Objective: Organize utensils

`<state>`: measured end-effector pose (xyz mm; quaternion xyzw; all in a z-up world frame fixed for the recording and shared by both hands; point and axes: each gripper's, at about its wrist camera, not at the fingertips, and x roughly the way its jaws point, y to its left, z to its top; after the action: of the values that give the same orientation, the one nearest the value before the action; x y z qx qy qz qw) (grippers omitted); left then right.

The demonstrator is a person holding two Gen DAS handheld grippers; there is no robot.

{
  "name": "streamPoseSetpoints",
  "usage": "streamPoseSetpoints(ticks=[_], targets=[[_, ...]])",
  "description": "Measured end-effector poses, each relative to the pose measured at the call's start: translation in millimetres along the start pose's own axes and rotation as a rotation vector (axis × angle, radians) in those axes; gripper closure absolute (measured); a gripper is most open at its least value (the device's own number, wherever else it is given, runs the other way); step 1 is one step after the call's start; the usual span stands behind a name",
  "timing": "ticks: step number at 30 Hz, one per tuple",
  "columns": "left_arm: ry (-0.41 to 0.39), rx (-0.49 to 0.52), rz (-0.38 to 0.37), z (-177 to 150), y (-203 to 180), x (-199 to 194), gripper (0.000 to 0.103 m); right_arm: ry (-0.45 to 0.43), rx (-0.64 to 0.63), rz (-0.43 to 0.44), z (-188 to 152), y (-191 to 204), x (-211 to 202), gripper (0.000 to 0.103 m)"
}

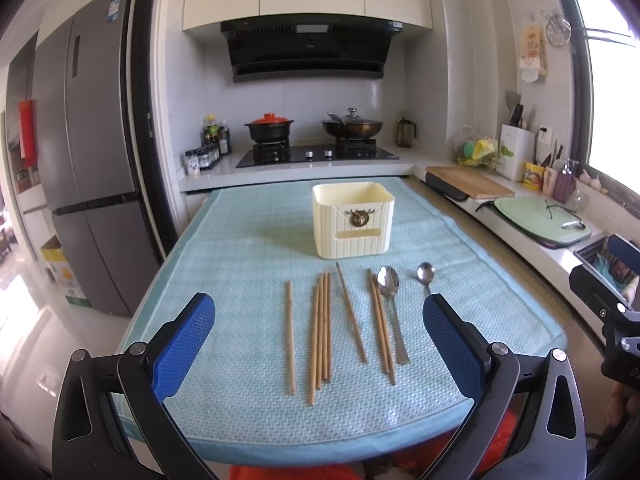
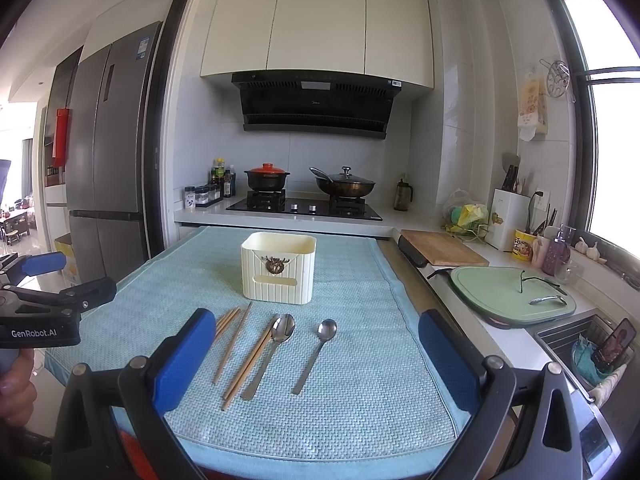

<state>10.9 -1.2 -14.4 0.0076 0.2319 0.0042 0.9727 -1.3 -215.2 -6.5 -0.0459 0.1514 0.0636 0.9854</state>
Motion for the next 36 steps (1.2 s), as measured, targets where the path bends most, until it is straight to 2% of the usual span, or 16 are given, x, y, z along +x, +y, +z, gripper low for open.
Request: streamPoseSetpoints(ticks=[18, 29, 36], targets=[[0.073, -0.002, 0.022, 4, 4, 17, 0.000, 0.057, -0.003, 0.007, -1, 1, 19, 0.000], [0.172, -0.008, 0.048, -2, 10, 44, 0.000, 0.115, -0.017, 0.029, -5, 3, 39, 0.000], [0.196, -0.044, 0.020, -7, 29, 61, 0.000, 0.151, -0.014, 0.059, -11, 0, 58, 0.000]])
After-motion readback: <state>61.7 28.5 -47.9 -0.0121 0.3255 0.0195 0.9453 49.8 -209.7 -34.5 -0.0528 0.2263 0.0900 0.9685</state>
